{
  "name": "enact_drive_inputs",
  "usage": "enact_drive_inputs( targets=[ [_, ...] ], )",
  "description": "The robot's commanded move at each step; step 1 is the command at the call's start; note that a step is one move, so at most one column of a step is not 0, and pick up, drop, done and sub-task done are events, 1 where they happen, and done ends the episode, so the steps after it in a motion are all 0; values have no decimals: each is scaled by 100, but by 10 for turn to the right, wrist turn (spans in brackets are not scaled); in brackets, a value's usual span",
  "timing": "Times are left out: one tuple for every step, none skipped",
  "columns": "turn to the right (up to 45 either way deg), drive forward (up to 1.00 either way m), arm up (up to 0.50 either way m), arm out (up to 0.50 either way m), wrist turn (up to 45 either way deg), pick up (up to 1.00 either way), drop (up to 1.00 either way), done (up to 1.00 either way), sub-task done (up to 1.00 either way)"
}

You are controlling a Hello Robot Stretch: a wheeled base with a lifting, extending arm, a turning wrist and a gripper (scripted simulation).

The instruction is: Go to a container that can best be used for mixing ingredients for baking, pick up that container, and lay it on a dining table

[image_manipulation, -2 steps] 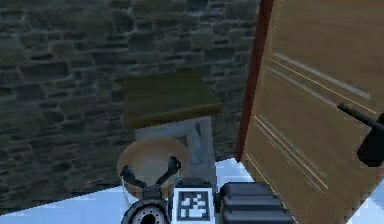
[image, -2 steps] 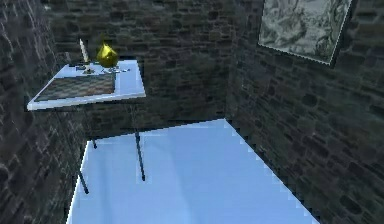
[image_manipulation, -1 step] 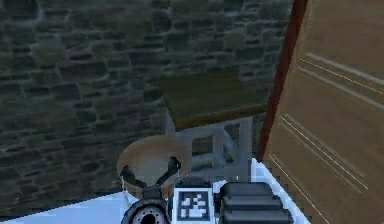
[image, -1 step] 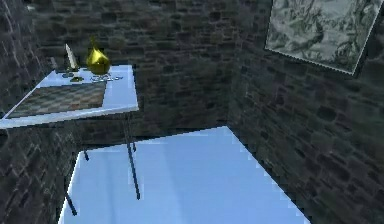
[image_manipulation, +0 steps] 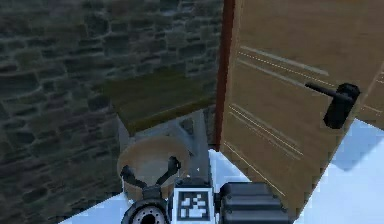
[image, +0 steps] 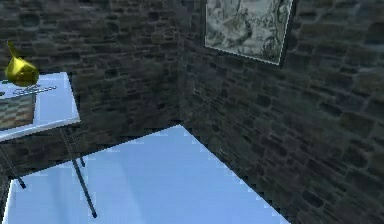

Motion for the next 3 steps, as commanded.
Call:
enact_drive_inputs(
  targets=[
    [0, 100, 0, 0, 0, 0, 0, 0, 0],
    [90, 0, 0, 0, 0, 0, 0, 0, 0],
    [0, 5, 0, 0, 0, 0, 0, 0, 0]
  ],
)
